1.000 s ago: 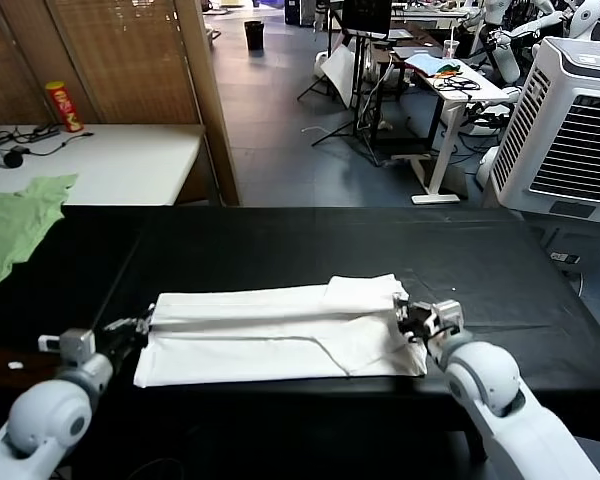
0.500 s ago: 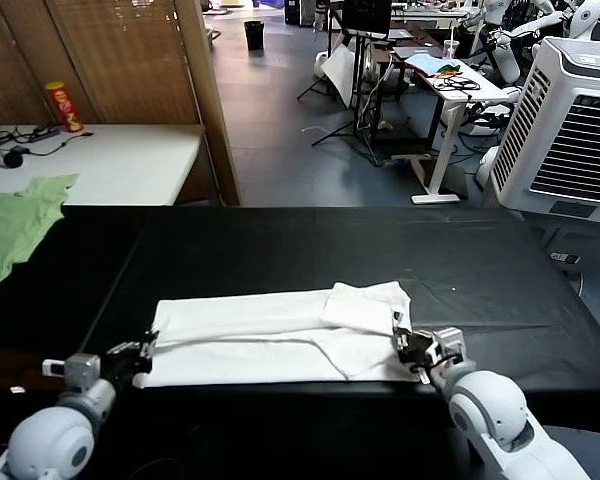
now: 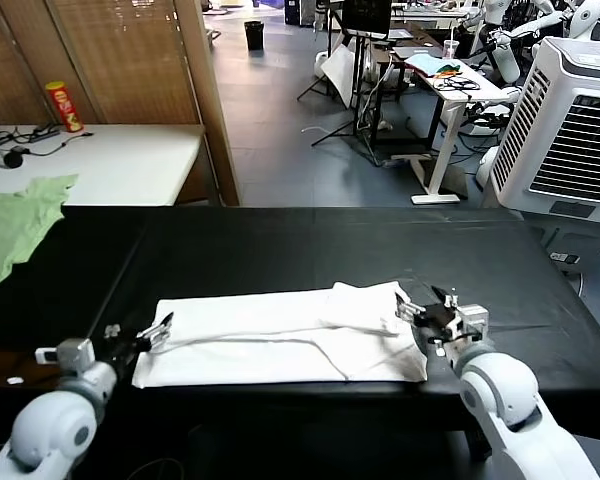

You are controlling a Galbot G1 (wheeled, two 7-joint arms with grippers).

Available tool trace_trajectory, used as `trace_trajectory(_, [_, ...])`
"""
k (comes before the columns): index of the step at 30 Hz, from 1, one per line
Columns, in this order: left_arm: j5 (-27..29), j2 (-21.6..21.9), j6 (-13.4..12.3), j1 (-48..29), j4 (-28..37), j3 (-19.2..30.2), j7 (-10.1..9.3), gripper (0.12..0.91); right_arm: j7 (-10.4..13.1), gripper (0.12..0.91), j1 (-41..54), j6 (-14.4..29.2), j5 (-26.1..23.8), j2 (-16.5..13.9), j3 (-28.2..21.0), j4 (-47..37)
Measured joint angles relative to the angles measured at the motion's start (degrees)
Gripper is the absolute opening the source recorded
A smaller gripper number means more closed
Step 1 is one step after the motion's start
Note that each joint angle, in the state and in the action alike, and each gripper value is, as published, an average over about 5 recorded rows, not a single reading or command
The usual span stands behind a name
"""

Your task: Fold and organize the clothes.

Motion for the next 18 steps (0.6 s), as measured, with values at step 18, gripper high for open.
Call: trace_trajectory(18, [-2.80, -2.79, 0.42, -9.85, 11.40, 3.86, 0.96, 0.658, 1.90, 0.558, 4.92, 0.58, -1.75, 8.87, -1.56, -11.14])
